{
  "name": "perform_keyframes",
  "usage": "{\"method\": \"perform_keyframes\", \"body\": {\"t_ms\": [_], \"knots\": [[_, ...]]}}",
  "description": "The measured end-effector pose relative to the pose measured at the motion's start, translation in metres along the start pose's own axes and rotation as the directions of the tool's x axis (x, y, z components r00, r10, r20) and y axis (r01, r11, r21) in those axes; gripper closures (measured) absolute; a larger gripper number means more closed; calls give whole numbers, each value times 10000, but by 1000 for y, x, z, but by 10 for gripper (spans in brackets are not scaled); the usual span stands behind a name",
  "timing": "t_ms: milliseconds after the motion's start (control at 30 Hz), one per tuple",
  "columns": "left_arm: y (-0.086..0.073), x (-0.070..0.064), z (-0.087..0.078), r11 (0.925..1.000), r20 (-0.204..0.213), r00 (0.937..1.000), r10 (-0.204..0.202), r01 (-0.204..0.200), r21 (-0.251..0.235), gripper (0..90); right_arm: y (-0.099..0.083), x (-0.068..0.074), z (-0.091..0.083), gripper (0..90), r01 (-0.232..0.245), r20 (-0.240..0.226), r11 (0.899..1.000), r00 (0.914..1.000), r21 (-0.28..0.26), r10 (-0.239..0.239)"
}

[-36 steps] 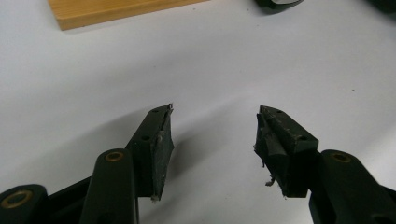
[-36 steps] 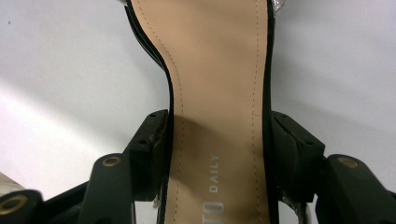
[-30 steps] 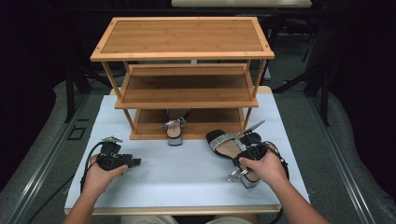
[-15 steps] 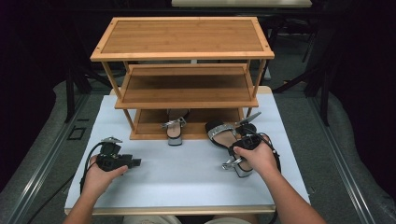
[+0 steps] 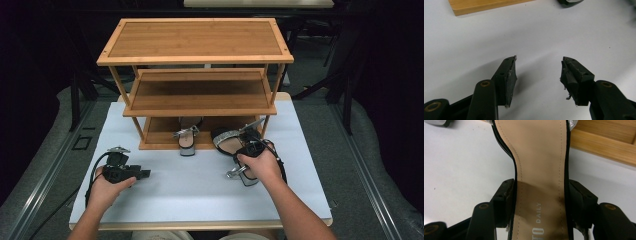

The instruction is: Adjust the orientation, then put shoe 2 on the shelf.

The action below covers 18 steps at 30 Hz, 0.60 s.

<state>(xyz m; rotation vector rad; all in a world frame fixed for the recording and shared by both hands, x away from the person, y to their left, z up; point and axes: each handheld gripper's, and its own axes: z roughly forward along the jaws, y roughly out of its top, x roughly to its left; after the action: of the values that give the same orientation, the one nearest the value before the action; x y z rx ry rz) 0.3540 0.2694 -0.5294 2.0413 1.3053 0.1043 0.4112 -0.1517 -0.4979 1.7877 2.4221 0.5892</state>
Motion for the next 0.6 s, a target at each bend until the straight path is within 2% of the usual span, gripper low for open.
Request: {"method": "perform_keyframes", "body": {"t_ms": [67,100,133,200,267,367,467,500,600], "knots": [[-1,0,0,10000,-4,10000,7,-7,-18,458,2,3,3,420,-31,168,9999,9999,99,29],[-1,0,1,10000,-3,10000,27,-27,22,458,3,3,4,420,-21,-62,9999,10000,169,22],[-1,0,1,10000,2,10000,29,-29,47,457,4,5,6,420,-52,158,9999,9999,129,50],[0,-1,1,10000,-2,10000,34,-34,13,458,6,8,8,420,-35,-76,9998,10000,204,36],[-1,-1,2,10000,5,10000,31,-31,47,457,8,10,10,420,-40,-97,9997,9999,222,42],[0,-1,1,10000,56,10000,46,-46,52,457,10,12,13,420,-171,72,9998,9998,128,170],[0,-1,3,9999,11,10000,56,-56,114,458,11,11,14,419,-446,-116,9990,9989,100,447],[-1,0,3,9999,8,10000,43,-43,94,458,12,11,14,419,-439,-189,9990,9988,104,441],[-1,0,3,9999,17,10000,39,-39,93,458,10,13,15,416,-303,-10,9995,9995,17,303]]}}
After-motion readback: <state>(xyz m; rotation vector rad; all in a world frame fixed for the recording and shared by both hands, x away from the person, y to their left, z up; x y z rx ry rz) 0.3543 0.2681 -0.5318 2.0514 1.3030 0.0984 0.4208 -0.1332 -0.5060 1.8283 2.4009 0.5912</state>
